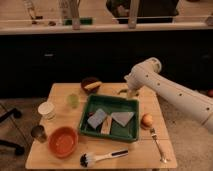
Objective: Place pepper in red bowl
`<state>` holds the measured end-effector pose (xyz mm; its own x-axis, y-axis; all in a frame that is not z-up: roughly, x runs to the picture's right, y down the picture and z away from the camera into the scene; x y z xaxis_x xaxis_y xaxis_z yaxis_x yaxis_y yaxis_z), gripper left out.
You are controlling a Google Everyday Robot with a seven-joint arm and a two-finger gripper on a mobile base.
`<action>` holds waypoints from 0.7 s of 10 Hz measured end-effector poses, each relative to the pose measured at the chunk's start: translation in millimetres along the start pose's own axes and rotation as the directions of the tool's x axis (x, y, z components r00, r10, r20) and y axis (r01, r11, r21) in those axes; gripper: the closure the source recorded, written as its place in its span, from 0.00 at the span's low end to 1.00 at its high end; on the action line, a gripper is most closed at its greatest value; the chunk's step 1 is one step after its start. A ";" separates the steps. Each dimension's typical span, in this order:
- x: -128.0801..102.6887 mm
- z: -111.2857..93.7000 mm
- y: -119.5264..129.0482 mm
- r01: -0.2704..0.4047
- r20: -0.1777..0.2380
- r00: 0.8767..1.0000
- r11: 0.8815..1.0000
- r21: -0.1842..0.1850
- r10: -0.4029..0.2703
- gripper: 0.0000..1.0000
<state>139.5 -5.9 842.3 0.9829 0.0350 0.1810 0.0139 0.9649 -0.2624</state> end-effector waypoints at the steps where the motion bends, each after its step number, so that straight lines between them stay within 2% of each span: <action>1: 6.0 7.8 -5.4 -0.030 0.007 1.000 0.999 0.021 0.030 0.20; 4: 28.2 20.5 -15.1 -0.086 0.010 0.996 0.995 0.051 0.086 0.20; 7: 50.2 30.0 -26.3 -0.121 0.006 0.993 0.991 0.060 0.121 0.20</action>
<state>183.0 -21.7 886.7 0.9762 0.1533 0.1535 -0.1165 0.9673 -0.2251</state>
